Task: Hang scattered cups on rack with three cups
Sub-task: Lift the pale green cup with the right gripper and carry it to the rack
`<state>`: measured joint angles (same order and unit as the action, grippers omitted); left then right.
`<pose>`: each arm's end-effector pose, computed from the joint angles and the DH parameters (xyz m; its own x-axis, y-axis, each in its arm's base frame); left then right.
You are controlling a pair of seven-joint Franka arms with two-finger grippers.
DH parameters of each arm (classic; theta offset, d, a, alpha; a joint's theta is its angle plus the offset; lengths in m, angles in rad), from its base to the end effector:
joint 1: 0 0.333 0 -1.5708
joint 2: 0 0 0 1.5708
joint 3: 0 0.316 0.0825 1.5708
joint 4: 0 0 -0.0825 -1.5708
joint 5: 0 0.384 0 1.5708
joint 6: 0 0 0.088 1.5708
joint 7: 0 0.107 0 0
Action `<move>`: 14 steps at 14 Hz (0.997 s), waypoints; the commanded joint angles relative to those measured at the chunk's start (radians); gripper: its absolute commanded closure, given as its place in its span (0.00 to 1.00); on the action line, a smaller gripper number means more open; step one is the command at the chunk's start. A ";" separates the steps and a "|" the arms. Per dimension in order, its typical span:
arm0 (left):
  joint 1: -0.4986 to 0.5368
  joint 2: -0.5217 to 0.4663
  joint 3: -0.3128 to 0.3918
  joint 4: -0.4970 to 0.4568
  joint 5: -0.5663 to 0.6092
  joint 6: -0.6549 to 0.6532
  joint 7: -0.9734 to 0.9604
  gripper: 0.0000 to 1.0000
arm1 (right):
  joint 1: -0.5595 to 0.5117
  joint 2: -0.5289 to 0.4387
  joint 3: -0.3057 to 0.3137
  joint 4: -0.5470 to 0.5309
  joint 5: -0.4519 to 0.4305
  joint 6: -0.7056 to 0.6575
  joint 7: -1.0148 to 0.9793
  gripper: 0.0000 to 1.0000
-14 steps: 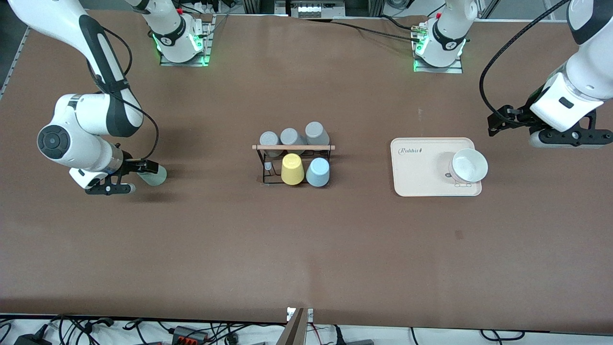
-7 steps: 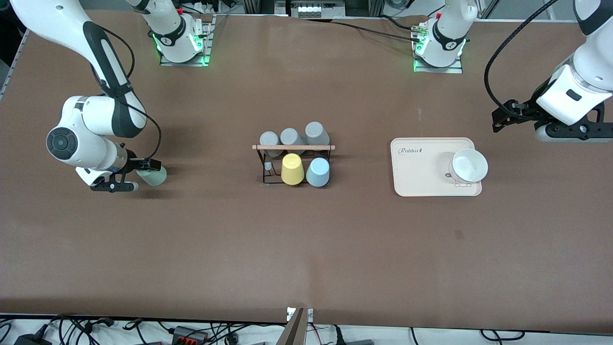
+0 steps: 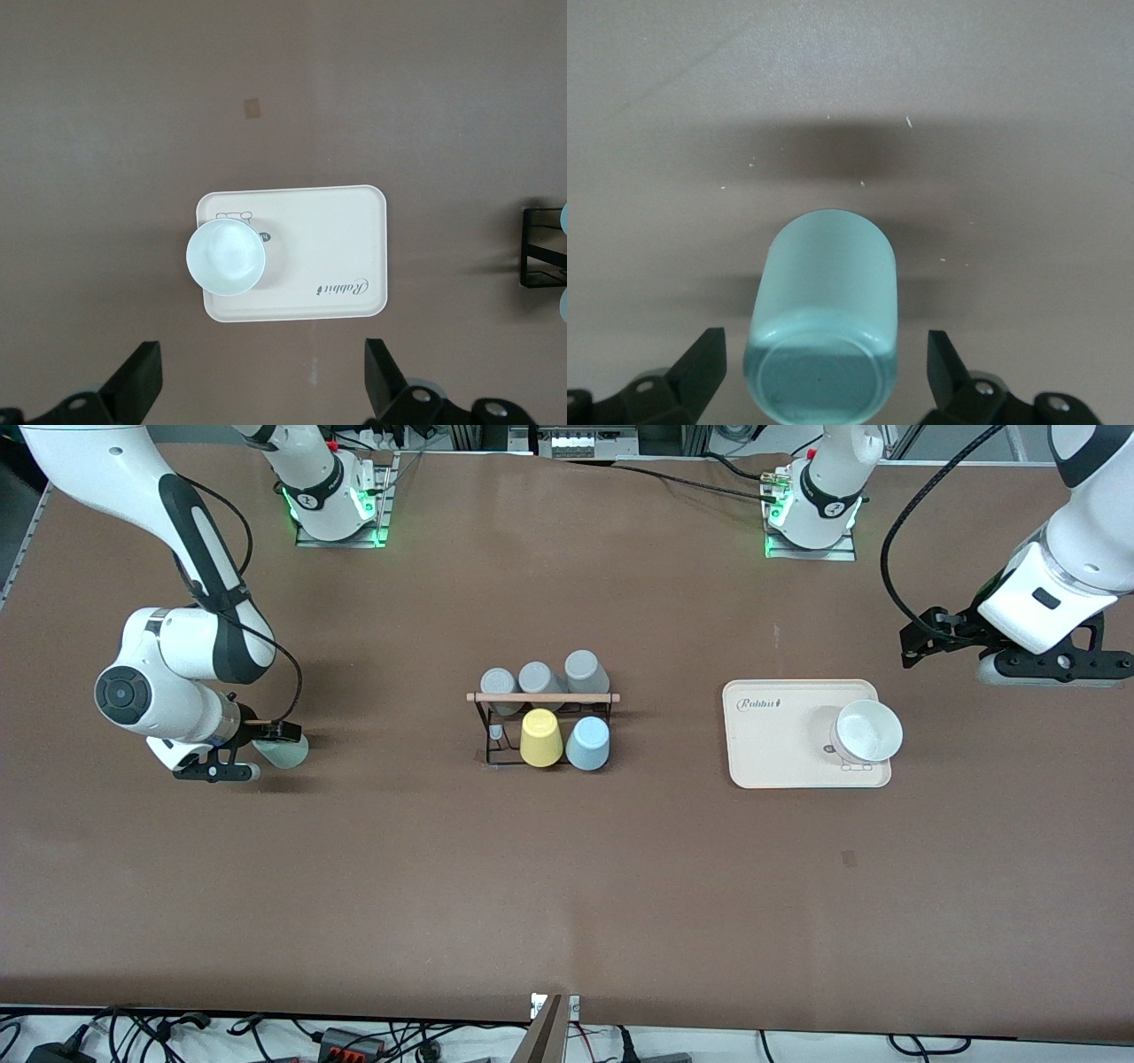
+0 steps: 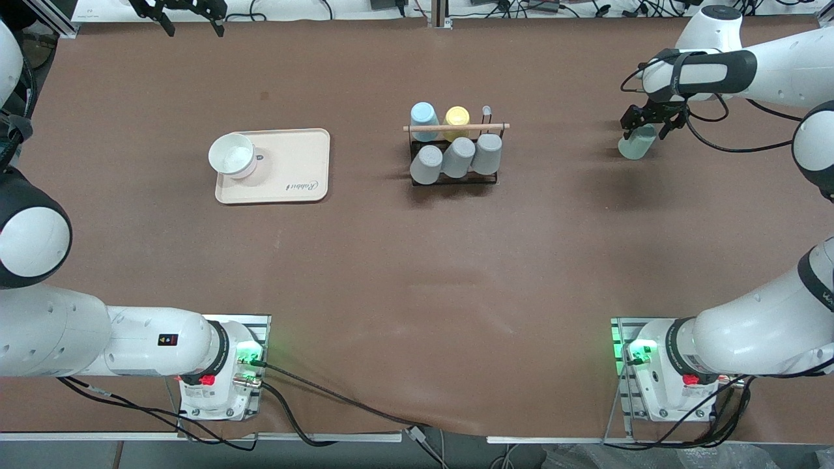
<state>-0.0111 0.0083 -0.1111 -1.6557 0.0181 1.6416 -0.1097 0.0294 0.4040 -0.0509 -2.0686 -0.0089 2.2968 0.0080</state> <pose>0.5568 -0.0663 0.5858 0.9997 -0.0138 -0.0204 -0.0142 -0.9997 -0.0195 0.5708 -0.0124 0.2206 0.9844 -0.0227 -0.1743 -0.0183 -0.9995 0.0269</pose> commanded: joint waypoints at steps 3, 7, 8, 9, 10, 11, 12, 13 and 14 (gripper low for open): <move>-0.001 -0.001 -0.007 0.024 -0.006 -0.011 -0.004 0.00 | -0.008 0.004 0.006 0.004 0.001 0.004 0.018 0.61; -0.001 -0.002 -0.009 0.027 -0.006 0.020 0.005 0.00 | 0.000 -0.008 0.008 0.118 0.000 -0.090 0.004 0.74; -0.001 -0.002 -0.007 0.027 -0.007 0.020 0.008 0.00 | 0.000 -0.007 0.011 0.175 0.000 -0.158 0.004 0.74; 0.000 -0.002 -0.010 0.025 -0.007 0.020 0.008 0.00 | 0.009 -0.004 0.011 0.252 0.000 -0.231 0.004 0.74; 0.000 -0.001 -0.010 0.027 -0.006 0.024 0.008 0.00 | 0.029 0.001 0.013 0.328 0.001 -0.297 0.004 0.74; 0.000 -0.001 -0.012 0.027 -0.006 0.030 0.007 0.00 | 0.056 0.001 0.013 0.399 0.003 -0.359 0.004 0.74; 0.000 0.001 -0.012 0.027 -0.006 0.032 0.007 0.00 | 0.088 0.007 0.013 0.463 0.006 -0.408 0.006 0.74; 0.000 0.002 -0.012 0.027 -0.006 0.032 0.007 0.00 | 0.121 0.018 0.013 0.510 0.006 -0.437 0.004 0.74; 0.000 0.002 -0.012 0.027 -0.006 0.034 0.007 0.00 | 0.150 0.019 0.013 0.545 0.006 -0.460 0.006 0.74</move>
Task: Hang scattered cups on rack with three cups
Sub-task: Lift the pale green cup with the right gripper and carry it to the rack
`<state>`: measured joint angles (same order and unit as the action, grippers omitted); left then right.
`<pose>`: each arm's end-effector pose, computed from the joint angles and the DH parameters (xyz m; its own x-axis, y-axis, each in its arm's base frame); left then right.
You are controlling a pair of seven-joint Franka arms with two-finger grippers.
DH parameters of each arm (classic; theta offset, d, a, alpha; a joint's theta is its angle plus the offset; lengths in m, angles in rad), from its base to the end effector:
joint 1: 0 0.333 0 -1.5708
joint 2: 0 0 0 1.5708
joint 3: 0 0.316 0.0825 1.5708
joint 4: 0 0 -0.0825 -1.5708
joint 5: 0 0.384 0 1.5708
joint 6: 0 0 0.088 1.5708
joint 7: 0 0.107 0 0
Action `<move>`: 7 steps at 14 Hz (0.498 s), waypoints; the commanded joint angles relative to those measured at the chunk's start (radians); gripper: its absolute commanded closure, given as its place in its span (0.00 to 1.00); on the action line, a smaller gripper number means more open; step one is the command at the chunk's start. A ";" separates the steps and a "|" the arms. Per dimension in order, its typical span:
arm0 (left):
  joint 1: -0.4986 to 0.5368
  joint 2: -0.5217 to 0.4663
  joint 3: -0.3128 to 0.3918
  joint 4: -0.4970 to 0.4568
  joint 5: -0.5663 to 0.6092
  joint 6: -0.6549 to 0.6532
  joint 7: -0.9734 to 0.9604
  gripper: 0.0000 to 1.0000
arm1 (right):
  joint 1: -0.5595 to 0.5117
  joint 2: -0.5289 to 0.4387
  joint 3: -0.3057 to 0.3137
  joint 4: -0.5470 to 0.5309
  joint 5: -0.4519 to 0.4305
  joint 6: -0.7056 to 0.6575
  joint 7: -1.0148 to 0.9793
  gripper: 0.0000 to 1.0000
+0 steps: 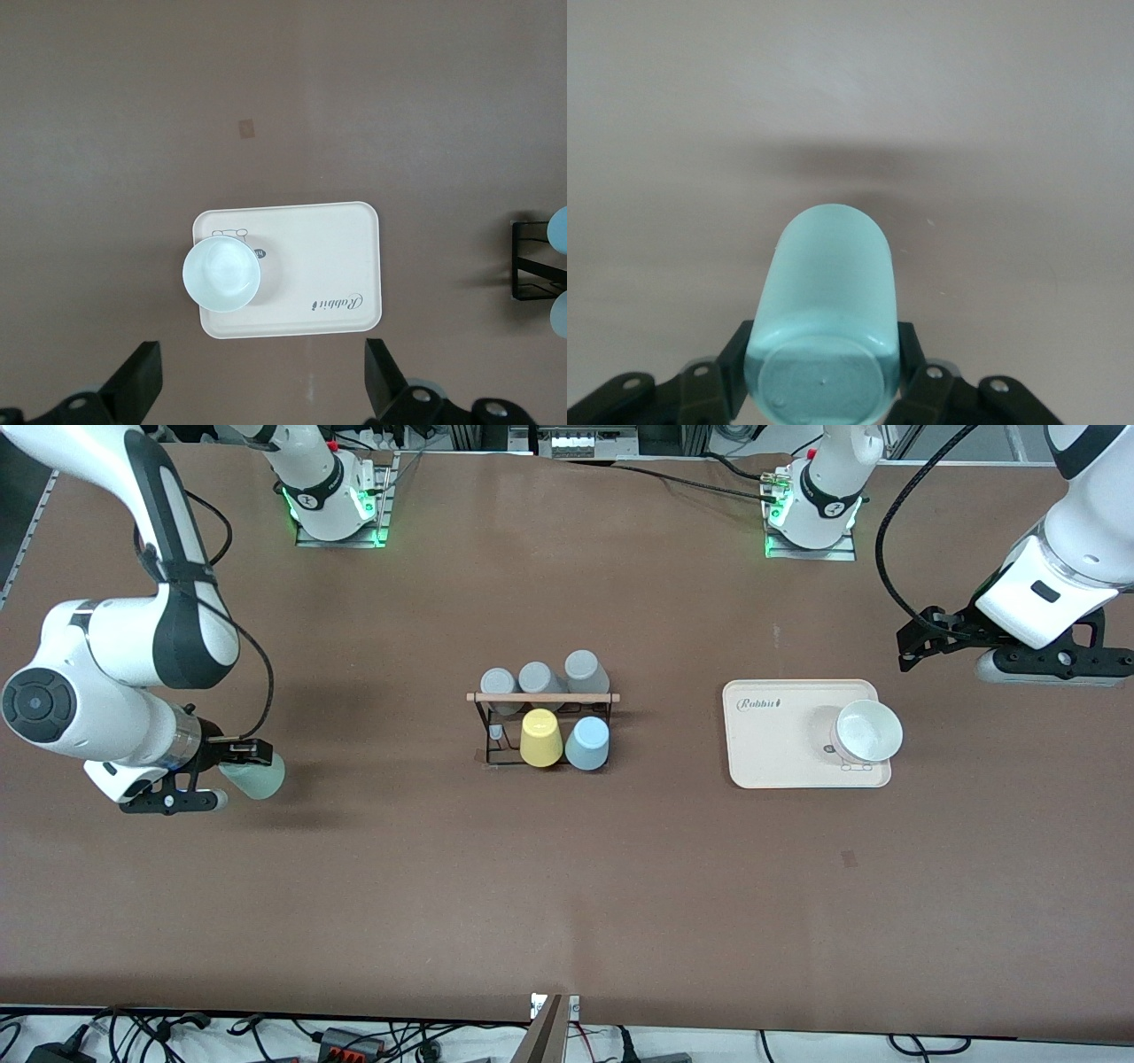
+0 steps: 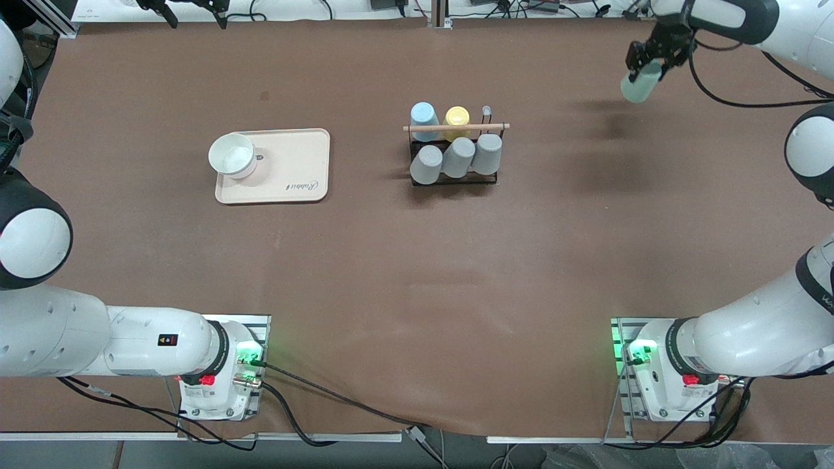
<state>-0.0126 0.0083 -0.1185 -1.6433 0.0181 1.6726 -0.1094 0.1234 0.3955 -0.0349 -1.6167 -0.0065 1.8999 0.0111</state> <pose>0.5602 -0.0718 0.5945 0.9995 -0.0235 0.0228 -0.0232 -0.9996 -0.0147 0.6530 0.0600 0.3873 0.9905 0.0800 -0.1117 0.0828 -0.9964 0.0206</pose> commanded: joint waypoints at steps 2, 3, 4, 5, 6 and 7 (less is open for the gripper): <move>0.002 0.002 -0.004 0.014 -0.006 0.003 0.007 0.00 | 0.116 0.028 -0.003 0.139 0.019 -0.090 0.001 0.74; 0.002 0.001 -0.006 0.014 -0.006 0.001 0.007 0.00 | 0.140 0.028 -0.003 0.165 0.043 -0.093 0.001 0.74; 0.002 0.001 -0.006 0.014 -0.006 0.003 0.007 0.00 | 0.156 0.029 -0.003 0.182 0.065 -0.093 0.003 0.74; 0.002 0.002 -0.006 0.014 -0.007 0.009 0.007 0.00 | 0.180 0.028 -0.003 0.185 0.085 -0.093 0.004 0.74; 0.000 0.002 -0.006 0.014 -0.006 0.039 0.007 0.00 | 0.203 0.028 -0.003 0.187 0.092 -0.093 0.012 0.73; 0.000 0.002 -0.009 0.014 -0.006 0.059 0.007 0.00 | 0.228 0.028 -0.003 0.190 0.097 -0.091 0.027 0.73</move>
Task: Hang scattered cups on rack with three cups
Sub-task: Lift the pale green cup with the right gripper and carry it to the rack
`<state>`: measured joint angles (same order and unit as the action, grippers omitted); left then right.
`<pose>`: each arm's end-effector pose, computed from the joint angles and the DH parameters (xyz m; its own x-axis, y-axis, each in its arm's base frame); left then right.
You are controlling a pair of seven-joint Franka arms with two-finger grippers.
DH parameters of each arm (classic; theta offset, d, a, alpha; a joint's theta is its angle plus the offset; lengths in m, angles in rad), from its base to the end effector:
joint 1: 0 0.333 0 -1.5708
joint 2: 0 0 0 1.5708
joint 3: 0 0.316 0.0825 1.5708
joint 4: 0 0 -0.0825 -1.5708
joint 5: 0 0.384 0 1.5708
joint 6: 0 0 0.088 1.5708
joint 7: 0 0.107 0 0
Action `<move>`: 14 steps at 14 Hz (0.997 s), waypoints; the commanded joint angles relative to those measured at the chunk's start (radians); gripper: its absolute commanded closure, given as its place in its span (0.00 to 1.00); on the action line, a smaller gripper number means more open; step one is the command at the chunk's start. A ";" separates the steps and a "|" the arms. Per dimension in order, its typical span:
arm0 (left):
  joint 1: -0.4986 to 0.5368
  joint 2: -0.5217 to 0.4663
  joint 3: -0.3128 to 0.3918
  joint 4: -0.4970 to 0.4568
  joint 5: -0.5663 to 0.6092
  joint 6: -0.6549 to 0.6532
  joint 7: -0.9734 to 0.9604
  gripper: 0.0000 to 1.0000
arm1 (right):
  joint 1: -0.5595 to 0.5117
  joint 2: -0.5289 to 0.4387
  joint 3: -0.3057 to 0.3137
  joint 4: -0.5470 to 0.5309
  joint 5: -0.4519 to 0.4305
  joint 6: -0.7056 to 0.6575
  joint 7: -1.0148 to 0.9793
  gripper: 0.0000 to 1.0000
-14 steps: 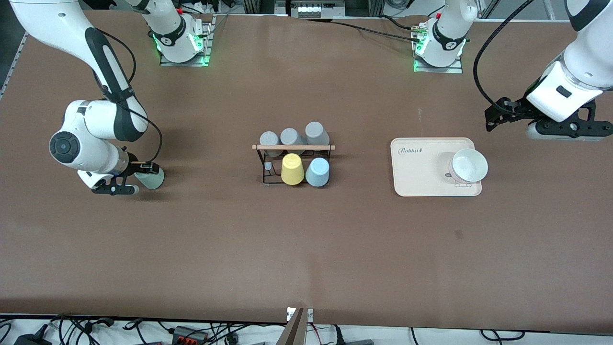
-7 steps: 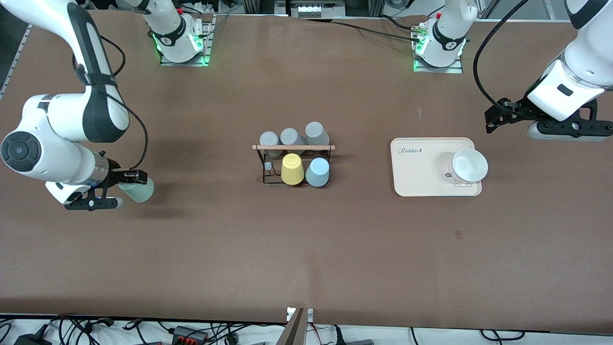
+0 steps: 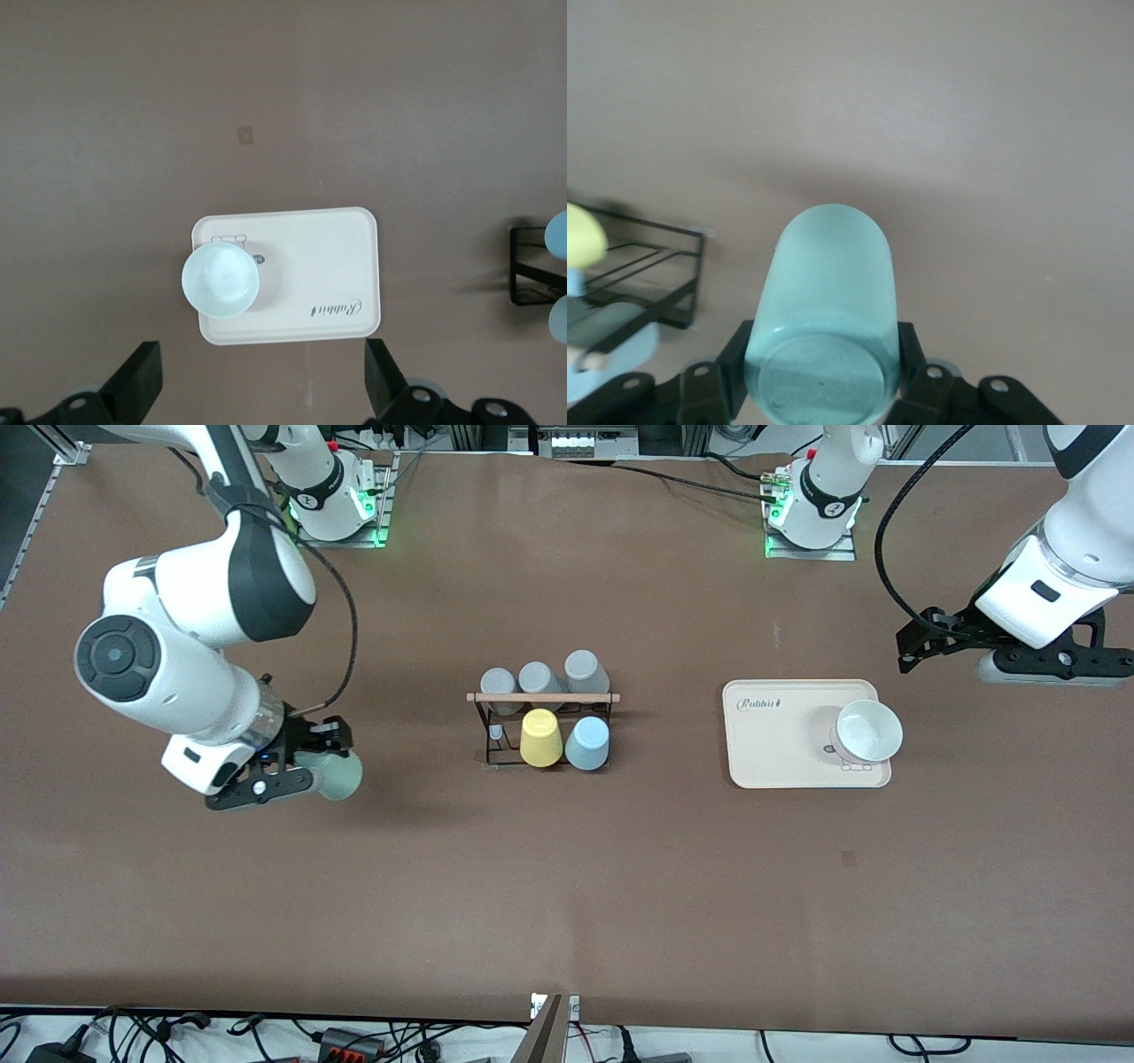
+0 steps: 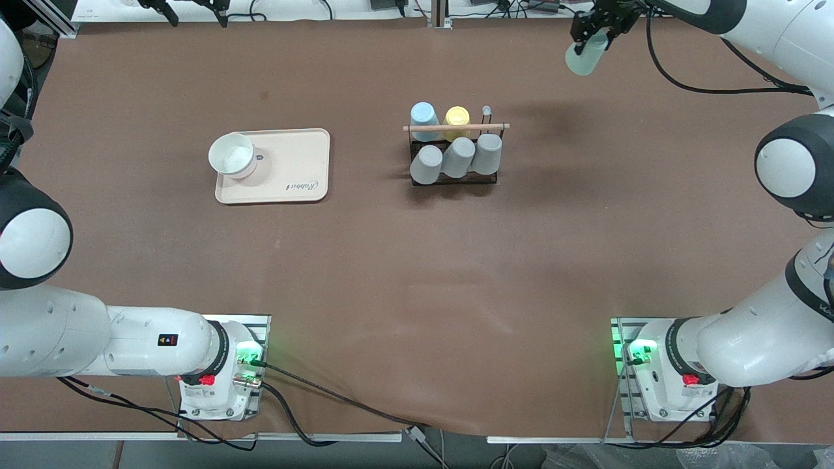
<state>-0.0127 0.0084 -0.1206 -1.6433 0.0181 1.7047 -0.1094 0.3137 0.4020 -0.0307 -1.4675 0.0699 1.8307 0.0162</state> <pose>0.5633 -0.0735 0.5974 0.9982 -0.0261 0.0546 -0.0255 -0.9996 -0.0111 0.6454 0.1967 0.4473 0.9679 0.2480 -0.0399 0.2457 -0.9678 -0.0541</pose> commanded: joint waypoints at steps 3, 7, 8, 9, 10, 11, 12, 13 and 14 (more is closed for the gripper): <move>0.002 0.018 -0.007 0.028 -0.006 0.043 0.007 0.00 | 0.137 0.032 -0.008 0.042 0.019 -0.021 0.163 0.73; -0.001 0.031 -0.022 0.031 0.082 0.058 0.007 0.00 | 0.234 0.083 -0.008 0.094 0.019 -0.010 0.381 0.73; -0.001 0.032 -0.025 0.031 0.074 0.062 0.008 0.00 | 0.254 0.099 -0.009 0.108 0.021 -0.010 0.427 0.73; -0.001 0.032 -0.025 0.031 0.069 0.062 0.008 0.00 | 0.268 0.107 -0.008 0.113 0.021 -0.010 0.468 0.73; -0.001 0.032 -0.025 0.031 0.069 0.062 0.008 0.00 | 0.274 0.115 -0.008 0.115 0.021 -0.008 0.502 0.73; -0.001 0.032 -0.025 0.031 0.068 0.062 0.008 0.00 | 0.277 0.119 -0.008 0.115 0.028 -0.008 0.527 0.73; -0.001 0.032 -0.025 0.031 0.066 0.061 0.008 0.00 | 0.280 0.130 -0.008 0.115 0.036 -0.008 0.547 0.73; -0.001 0.032 -0.025 0.031 0.066 0.061 0.008 0.00 | 0.283 0.132 -0.008 0.115 0.041 -0.007 0.562 0.73; 0.000 0.032 -0.025 0.031 0.066 0.061 0.008 0.00 | 0.286 0.142 -0.008 0.115 0.041 -0.005 0.571 0.73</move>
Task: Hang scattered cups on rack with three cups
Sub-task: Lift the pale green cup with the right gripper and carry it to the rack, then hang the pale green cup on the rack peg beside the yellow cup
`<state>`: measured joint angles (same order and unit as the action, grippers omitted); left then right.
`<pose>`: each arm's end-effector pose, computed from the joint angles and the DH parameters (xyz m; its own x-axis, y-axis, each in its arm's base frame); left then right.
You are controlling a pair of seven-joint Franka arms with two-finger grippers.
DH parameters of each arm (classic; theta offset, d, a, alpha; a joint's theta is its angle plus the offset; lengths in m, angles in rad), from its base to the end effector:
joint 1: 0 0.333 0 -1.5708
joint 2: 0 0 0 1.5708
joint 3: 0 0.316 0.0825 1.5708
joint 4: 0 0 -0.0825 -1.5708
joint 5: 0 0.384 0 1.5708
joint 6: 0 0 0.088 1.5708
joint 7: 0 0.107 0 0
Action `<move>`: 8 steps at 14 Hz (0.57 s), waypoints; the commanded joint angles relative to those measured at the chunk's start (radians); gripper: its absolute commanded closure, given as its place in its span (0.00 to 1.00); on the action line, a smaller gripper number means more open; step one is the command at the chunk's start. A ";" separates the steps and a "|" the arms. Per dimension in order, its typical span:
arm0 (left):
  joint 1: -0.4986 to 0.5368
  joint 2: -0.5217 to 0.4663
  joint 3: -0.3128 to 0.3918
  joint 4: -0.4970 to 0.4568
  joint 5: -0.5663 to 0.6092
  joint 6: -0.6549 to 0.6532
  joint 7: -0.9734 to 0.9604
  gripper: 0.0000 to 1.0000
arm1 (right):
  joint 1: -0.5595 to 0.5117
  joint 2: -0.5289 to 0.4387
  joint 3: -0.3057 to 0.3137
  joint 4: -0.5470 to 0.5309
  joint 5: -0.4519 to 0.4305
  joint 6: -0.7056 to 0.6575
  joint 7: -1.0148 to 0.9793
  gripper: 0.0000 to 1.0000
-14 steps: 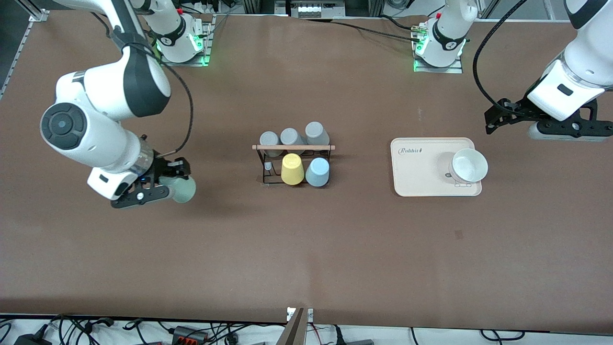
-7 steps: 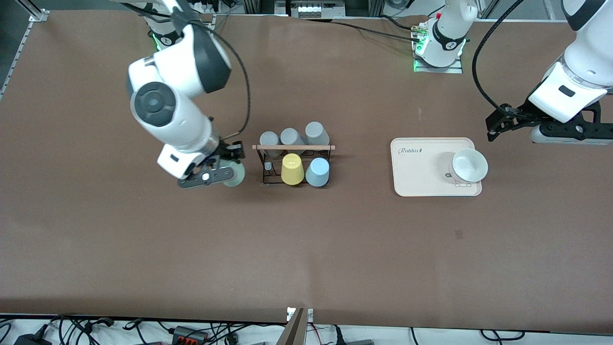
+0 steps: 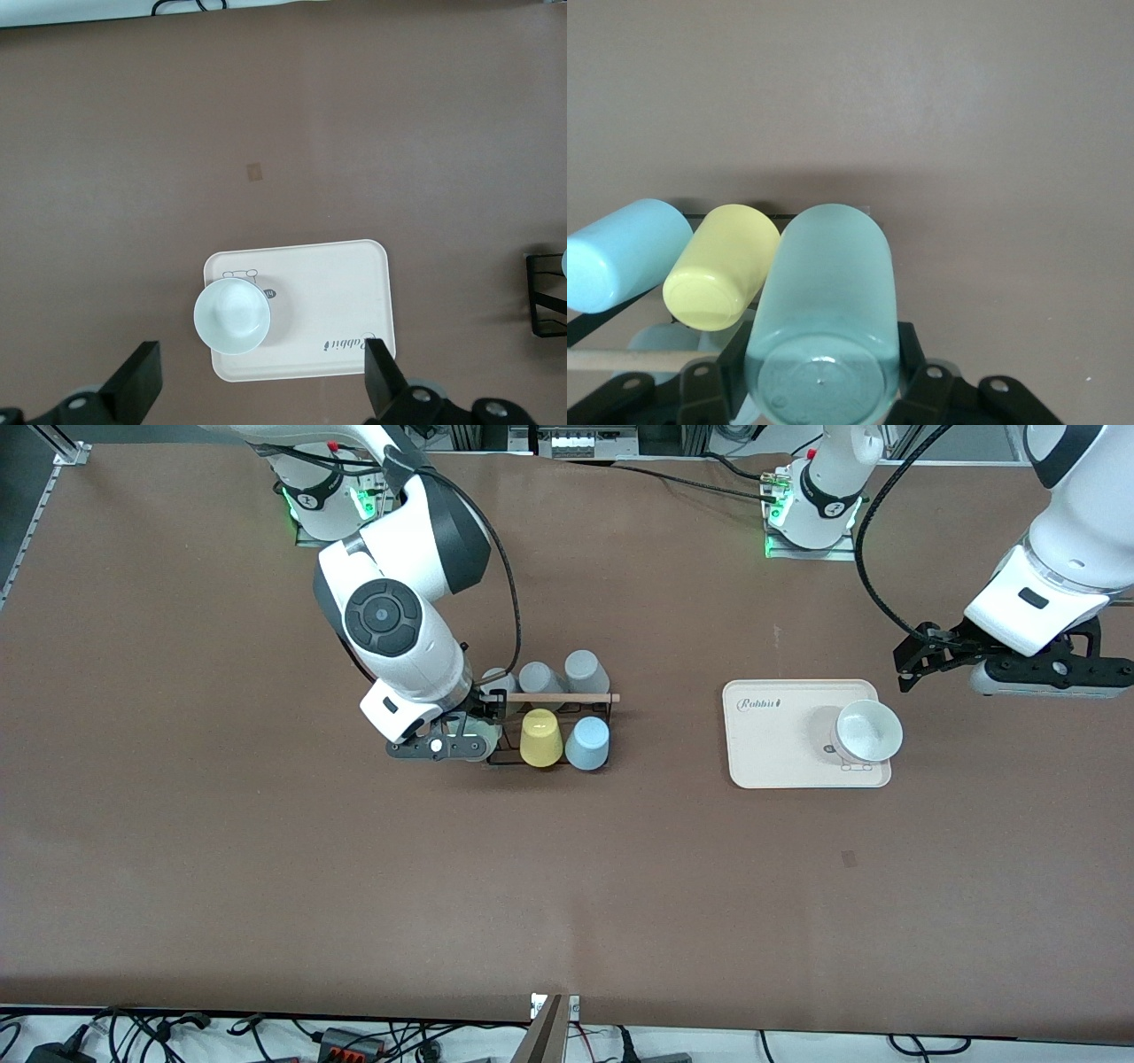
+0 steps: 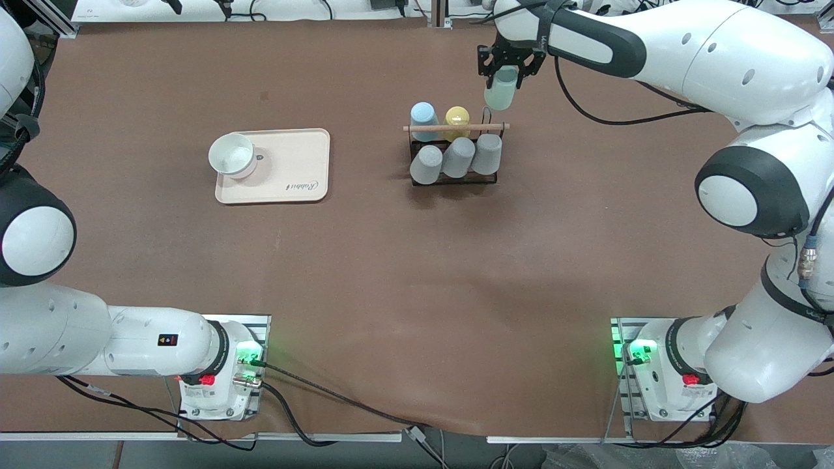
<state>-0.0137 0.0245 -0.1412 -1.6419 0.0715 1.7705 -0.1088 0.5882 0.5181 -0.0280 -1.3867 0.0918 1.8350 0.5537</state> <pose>0.5731 -0.0822 0.5954 0.9921 -0.0591 0.1104 -0.0532 -0.9970 -0.0560 0.5858 0.3804 0.4062 0.9951 -0.0161 -0.0981 -0.0186 -0.9995 -0.0250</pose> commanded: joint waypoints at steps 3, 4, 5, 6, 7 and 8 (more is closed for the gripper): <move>0.003 0.015 -0.003 0.028 0.011 -0.014 0.006 0.00 | 0.027 0.037 -0.010 0.035 0.020 -0.010 0.080 0.73; 0.003 0.015 -0.004 0.027 0.013 -0.016 0.004 0.00 | 0.028 0.039 -0.010 0.034 0.020 -0.010 0.081 0.73; 0.003 0.015 -0.004 0.027 0.011 -0.017 0.001 0.00 | 0.028 0.039 -0.010 0.034 0.025 -0.010 0.081 0.73; 0.003 0.014 -0.003 0.028 0.011 -0.032 -0.005 0.00 | 0.028 0.040 -0.010 0.034 0.051 -0.010 0.081 0.73; 0.003 0.012 -0.004 0.028 0.011 -0.051 -0.005 0.00 | 0.028 0.045 -0.010 0.034 0.077 -0.010 0.083 0.73; 0.003 0.009 -0.004 0.028 0.010 -0.057 -0.005 0.00 | 0.028 0.048 -0.010 0.035 0.083 -0.010 0.089 0.73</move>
<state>-0.0129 0.0247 -0.1412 -1.6419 0.0715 1.7479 -0.1097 0.6075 0.5444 -0.0282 -1.3852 0.1432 1.8350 0.6220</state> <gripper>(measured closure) 0.000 0.335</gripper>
